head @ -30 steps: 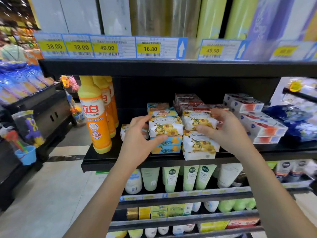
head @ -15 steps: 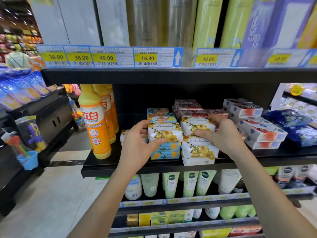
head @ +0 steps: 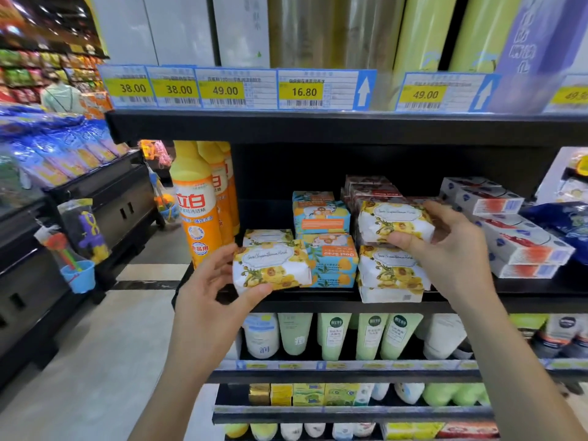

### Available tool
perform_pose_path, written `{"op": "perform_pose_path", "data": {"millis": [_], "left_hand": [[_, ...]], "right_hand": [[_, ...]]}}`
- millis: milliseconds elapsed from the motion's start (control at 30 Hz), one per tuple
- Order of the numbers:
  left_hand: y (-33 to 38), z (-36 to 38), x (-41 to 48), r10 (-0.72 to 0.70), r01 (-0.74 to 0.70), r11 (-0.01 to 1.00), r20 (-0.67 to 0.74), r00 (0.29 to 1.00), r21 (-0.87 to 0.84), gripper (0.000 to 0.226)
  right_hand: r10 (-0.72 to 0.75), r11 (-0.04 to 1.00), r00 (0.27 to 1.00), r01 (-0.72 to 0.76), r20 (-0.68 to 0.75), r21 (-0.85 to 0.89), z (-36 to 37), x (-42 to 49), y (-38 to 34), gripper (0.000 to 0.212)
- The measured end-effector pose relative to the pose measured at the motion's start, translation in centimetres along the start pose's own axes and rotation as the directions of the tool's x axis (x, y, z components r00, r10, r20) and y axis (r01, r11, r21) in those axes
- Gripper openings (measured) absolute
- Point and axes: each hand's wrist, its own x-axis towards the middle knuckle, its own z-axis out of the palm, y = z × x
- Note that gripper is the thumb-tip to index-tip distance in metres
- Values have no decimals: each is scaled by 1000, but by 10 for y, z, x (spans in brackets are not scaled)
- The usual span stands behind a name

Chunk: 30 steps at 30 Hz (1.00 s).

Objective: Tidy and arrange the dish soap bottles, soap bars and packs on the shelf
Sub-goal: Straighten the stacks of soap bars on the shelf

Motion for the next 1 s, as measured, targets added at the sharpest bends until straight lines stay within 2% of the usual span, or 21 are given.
{"op": "perform_pose_path", "data": {"millis": [133,267,467,733,800,1000], "left_hand": [[-24,-10,-8,-70,71,995,-12,997,67,83],[-39,-10,-7,-80,82,981,-19,997,173,84],[-44,0,3,-60,63,958,-22,998,278,80],[-48,-1,-3,106,-60,903,-84,991,425,66],[-50,-3,-6,112,-54,904,-114,987,424,61],[-48,6,5,153,-85,846,-88,984,526,47]], "right_hand": [[-48,995,999,47,8,94,2,-29,-19,97],[-72,974,996,57,59,220,16,-66,-31,95],[-41,962,987,-3,156,272,35,-107,-35,88],[45,933,980,-111,194,342,51,-138,-20,84],[62,927,978,-130,198,351,55,-144,-15,84],[71,929,968,-151,239,338,64,-155,-4,91]]}}
